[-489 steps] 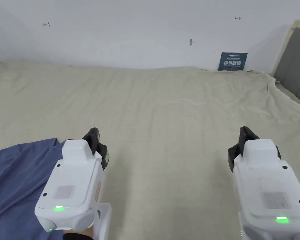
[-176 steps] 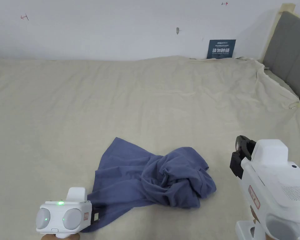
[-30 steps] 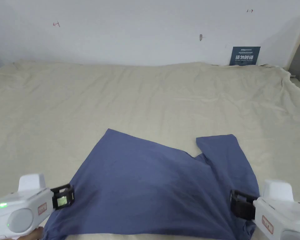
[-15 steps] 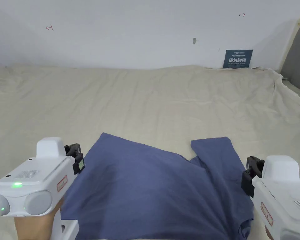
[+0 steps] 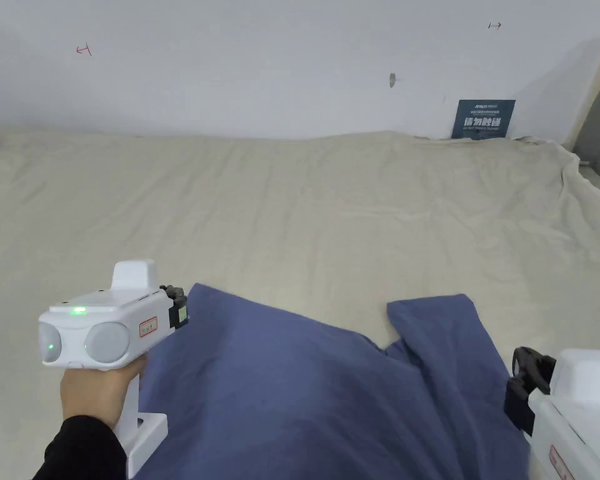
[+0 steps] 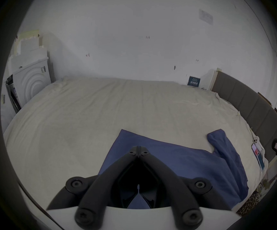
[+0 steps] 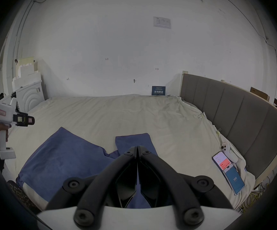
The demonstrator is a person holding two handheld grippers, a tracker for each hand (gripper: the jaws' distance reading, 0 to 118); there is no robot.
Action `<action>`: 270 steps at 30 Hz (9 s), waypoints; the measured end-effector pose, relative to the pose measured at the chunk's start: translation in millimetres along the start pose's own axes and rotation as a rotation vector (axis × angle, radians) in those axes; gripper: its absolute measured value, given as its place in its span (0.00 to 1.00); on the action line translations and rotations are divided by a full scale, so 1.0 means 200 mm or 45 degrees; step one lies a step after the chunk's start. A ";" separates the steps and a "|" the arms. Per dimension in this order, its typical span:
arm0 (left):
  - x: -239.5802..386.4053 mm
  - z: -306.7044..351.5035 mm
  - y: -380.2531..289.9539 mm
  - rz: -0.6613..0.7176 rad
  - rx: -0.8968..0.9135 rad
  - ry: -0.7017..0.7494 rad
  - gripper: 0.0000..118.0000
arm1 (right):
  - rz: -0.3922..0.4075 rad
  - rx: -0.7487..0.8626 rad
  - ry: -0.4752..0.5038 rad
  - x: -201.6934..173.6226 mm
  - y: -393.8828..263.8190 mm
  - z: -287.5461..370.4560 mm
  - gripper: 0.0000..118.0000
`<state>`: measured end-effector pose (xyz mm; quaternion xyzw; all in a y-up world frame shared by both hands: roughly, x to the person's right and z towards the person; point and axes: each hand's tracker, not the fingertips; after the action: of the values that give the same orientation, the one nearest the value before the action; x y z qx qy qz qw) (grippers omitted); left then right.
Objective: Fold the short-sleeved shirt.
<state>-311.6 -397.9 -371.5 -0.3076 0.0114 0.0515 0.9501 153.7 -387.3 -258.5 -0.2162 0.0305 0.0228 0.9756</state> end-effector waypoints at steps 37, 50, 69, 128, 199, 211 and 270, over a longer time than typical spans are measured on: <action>0.00 -0.57 0.19 -0.165 -0.307 -0.016 0.00 | -0.243 -0.429 -0.135 0.31 -0.19 -0.51 0.32; -0.05 -0.13 0.22 -0.148 -0.188 -0.037 0.00 | -0.130 -0.796 -0.134 0.28 -0.41 -0.94 0.57; -0.18 0.17 0.23 0.011 -0.069 0.037 0.00 | -0.102 -0.195 0.091 0.30 0.24 -0.40 0.01; -0.32 -0.09 0.13 0.013 -0.028 0.172 0.00 | 0.011 -0.125 0.185 0.18 0.33 -0.78 0.01; 0.00 0.95 -0.58 -0.017 0.327 0.172 0.00 | 0.015 0.182 -0.003 -0.04 -0.04 0.46 0.00; -0.09 0.86 -0.63 0.003 0.057 0.183 0.00 | -0.013 0.143 0.006 -0.02 -0.07 0.45 0.00; -0.29 0.55 -0.85 0.151 -0.368 0.147 0.02 | -0.142 -0.549 0.071 0.19 -0.58 0.16 0.01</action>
<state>-353.4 -476.1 -179.9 -0.4424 0.0766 0.0909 0.8889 200.1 -477.9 -183.8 -0.4216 0.0399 -0.0310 0.9054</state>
